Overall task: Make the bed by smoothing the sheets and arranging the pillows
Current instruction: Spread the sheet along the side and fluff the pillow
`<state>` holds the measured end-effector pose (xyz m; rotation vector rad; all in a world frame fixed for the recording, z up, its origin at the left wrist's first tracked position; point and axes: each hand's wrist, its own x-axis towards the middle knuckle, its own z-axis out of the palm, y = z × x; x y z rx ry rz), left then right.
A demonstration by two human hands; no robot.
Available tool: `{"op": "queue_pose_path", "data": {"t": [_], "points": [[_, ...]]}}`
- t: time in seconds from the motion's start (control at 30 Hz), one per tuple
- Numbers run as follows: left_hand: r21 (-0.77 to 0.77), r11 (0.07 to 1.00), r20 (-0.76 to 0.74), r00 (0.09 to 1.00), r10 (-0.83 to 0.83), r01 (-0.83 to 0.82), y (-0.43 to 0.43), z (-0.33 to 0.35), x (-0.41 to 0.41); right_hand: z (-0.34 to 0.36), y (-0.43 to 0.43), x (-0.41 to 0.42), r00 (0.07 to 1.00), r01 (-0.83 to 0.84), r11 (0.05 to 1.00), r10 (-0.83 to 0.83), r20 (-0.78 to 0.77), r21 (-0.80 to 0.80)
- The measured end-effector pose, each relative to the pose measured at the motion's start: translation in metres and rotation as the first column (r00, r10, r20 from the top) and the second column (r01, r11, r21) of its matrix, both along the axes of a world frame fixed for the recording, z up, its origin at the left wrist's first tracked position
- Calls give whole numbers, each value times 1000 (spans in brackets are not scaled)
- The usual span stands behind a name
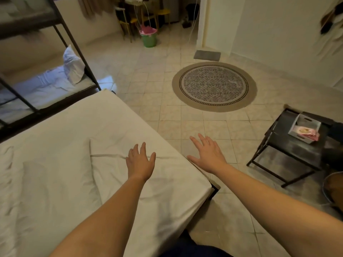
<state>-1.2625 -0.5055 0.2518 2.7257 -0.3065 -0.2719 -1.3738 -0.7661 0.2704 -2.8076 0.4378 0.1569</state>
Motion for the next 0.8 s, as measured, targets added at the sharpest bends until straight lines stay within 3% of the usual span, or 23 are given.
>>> {"op": "queue_pose_path", "data": {"t": [0.37,0.8], "points": [[20,1000,-16,1000,-15,15,-148,5,102,-8,-149,109,999,19,1000,-19,-27,9],[-4,953,-33,952,304,-304,-328,-6,179,-16,-353,263,943,-329,943,326,-69,-44]]}}
